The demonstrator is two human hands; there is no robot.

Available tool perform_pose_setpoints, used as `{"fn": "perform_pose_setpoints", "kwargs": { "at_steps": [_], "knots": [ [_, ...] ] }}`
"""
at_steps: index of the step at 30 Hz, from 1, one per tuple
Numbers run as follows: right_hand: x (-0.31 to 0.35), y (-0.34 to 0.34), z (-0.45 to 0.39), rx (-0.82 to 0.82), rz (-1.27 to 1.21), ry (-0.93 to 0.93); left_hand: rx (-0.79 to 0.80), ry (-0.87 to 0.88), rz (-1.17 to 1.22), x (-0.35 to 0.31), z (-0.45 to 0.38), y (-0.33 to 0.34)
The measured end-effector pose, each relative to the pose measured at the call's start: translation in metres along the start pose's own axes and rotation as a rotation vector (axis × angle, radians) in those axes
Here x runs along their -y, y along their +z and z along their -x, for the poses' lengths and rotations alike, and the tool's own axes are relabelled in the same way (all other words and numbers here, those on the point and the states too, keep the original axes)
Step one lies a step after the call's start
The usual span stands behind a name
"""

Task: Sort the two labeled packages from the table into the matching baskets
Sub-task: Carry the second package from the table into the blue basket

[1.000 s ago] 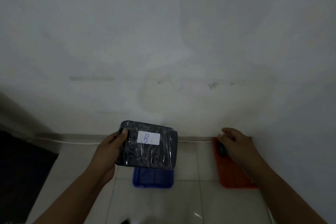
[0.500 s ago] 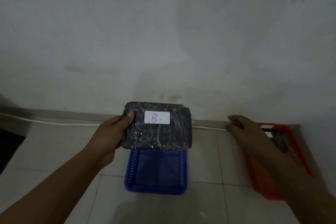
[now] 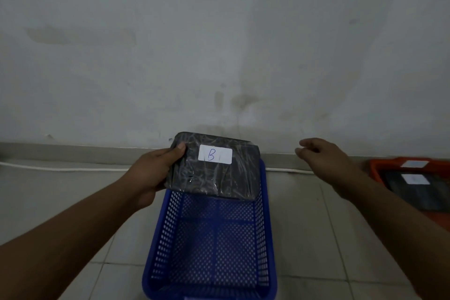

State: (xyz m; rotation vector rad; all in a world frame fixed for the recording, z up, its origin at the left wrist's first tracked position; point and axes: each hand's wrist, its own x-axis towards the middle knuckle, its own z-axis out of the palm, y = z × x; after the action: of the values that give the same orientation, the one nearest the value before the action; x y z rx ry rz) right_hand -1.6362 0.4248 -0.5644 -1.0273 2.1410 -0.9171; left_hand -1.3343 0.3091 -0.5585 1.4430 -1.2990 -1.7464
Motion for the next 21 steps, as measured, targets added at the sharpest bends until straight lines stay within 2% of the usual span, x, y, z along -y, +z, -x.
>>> {"fn": "perform_pose_setpoints", "kwargs": {
  "at_steps": [10,14,21],
  "knots": [
    [-0.045,0.029,0.0,-0.015,0.104,0.018,0.046,-0.109,0.088,0.039,-0.026,0.004],
    [-0.057,0.035,-0.007,-0.022,0.097,0.045,0.009,-0.139,0.055,0.052,-0.035,0.009],
    [-0.068,0.066,-0.008,0.114,0.093,0.147,-0.042,-0.192,0.016,0.072,-0.052,0.012]
  ]
}}
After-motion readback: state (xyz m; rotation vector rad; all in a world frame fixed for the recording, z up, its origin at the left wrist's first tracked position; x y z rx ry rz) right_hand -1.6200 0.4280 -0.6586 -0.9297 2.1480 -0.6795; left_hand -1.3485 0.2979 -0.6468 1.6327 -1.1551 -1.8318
